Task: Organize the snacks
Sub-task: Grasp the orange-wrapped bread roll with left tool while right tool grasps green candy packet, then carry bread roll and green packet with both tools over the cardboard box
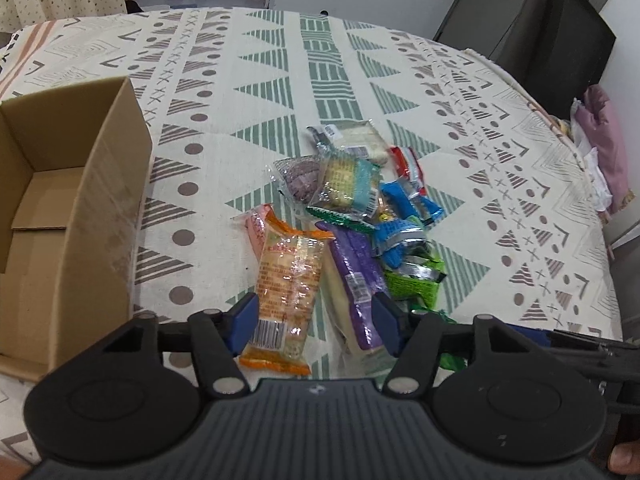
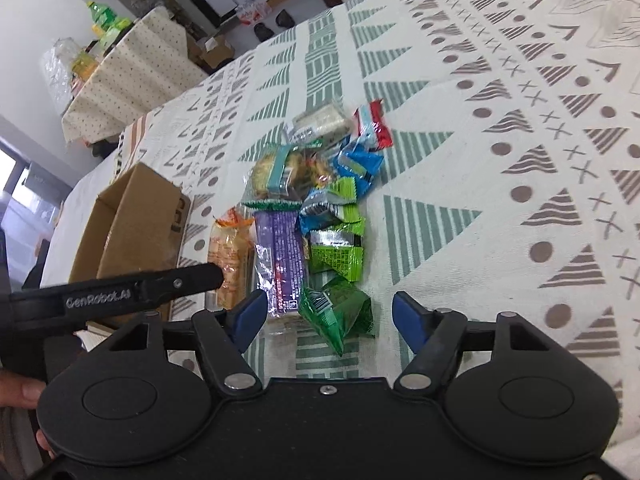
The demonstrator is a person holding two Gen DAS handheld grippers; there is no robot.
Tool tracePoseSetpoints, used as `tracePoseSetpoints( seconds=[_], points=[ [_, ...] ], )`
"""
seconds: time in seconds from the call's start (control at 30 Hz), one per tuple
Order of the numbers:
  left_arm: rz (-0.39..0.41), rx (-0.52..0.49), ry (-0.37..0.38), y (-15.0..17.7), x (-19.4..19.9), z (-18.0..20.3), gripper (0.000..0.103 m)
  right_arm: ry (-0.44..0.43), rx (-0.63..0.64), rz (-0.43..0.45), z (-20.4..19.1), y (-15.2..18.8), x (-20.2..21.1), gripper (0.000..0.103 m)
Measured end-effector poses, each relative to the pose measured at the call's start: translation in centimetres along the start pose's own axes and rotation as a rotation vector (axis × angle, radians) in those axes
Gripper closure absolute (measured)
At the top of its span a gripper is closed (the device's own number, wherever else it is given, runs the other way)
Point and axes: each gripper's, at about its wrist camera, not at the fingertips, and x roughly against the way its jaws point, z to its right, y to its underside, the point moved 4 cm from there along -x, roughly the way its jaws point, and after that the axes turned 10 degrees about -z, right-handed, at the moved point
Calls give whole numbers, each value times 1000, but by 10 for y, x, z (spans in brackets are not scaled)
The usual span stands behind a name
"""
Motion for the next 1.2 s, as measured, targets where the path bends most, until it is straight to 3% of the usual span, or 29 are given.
tracePoseSetpoints(
  seconds=[0.27,0.47,0.63,1.2],
  points=[
    [-30,1,-12,-1,-25,-5,47,23,17,-56,6,4,-29,49],
    [-32,10,-7,-2,-33,-8,50,23,28,-39,8,3,-32,51],
    [-43,14,-8,1,-39,-10,67,29,34,-23,7,2,-32,56],
    [44,3,29,10,13,3,70,8,33,130,-11,4,22,59]
  ],
)
